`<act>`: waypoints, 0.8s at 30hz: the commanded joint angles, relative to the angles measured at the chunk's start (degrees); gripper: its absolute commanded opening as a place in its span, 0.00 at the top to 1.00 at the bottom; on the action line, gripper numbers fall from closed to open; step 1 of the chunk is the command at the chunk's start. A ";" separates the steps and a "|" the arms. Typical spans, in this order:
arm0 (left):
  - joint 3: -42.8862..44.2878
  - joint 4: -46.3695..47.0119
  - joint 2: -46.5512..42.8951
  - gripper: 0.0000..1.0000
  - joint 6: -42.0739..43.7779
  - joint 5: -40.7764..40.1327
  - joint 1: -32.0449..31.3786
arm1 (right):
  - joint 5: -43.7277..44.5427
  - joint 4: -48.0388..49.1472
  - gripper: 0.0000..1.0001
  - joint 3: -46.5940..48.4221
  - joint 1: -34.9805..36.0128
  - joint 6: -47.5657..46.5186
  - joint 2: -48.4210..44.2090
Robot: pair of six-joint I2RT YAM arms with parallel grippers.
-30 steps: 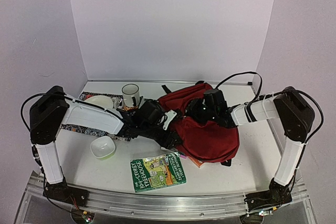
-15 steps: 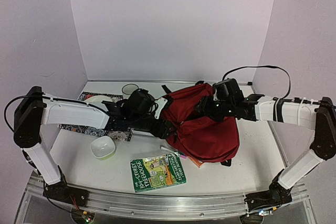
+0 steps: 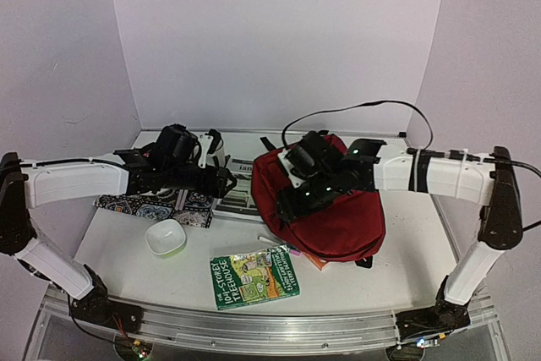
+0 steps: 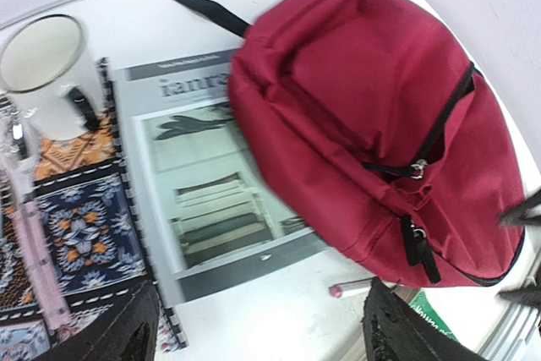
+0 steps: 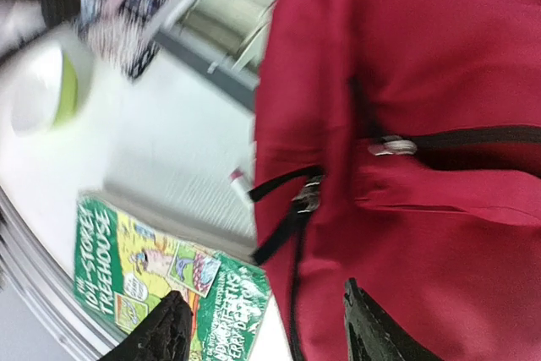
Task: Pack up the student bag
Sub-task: Pick up the pen from the center of the board.
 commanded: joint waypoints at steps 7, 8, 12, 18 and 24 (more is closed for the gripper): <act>-1.11 -8.75 -7.25 0.09 -0.26 -7.49 3.02 | 0.84 -16.70 0.45 19.89 7.28 -13.49 18.62; -1.09 -9.18 -7.66 0.08 -0.19 -7.93 3.26 | 0.75 -17.20 0.47 21.24 7.32 -14.01 20.20; -1.26 -10.03 -8.51 0.06 -0.13 -9.20 3.89 | 2.70 -19.58 0.51 26.92 7.36 -15.21 26.80; -1.74 -10.09 -9.48 0.06 -0.32 -9.15 3.95 | 7.97 -22.06 0.53 32.24 7.08 -16.75 33.23; -2.41 -10.12 -10.63 0.06 -0.17 -9.52 3.95 | 8.60 -22.48 0.54 32.24 5.19 -16.43 35.84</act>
